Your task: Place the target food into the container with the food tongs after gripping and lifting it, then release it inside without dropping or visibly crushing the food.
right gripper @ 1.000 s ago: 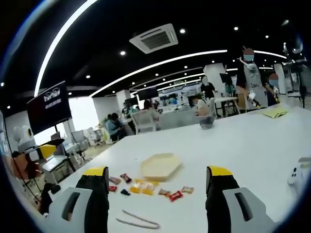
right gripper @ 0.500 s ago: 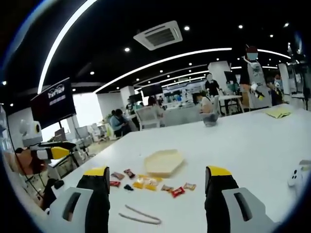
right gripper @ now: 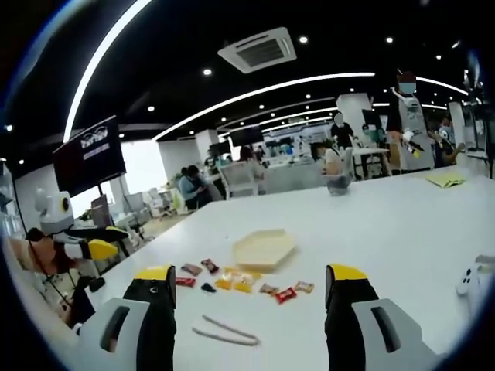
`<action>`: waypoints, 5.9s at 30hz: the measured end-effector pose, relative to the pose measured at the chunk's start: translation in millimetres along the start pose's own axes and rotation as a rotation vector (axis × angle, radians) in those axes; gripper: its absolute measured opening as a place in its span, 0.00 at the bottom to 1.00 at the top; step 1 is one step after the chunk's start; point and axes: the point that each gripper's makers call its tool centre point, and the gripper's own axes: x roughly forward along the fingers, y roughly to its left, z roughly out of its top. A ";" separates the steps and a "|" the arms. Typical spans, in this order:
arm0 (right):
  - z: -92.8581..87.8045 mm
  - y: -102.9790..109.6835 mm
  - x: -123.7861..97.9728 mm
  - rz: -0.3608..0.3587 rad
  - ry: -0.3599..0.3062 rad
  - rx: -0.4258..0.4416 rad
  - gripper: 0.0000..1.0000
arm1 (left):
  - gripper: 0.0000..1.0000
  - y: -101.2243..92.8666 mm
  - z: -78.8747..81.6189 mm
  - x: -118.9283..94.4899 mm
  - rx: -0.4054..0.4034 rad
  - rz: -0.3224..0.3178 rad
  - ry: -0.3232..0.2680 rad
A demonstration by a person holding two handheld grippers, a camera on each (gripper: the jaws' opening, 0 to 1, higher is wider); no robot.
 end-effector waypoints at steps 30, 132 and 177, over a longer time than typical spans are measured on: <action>-16.6 18.5 12.6 0.055 0.043 -0.007 0.77 | 0.31 -21.9 -45.7 5.3 0.059 -0.117 0.113; -38.9 9.3 -24.3 0.033 0.094 -0.052 0.63 | 0.11 -33.8 -190.1 78.9 0.333 -0.216 0.517; -49.6 11.4 -14.1 0.060 0.171 -0.114 0.65 | 0.04 -22.6 -212.6 96.4 0.419 -0.262 0.618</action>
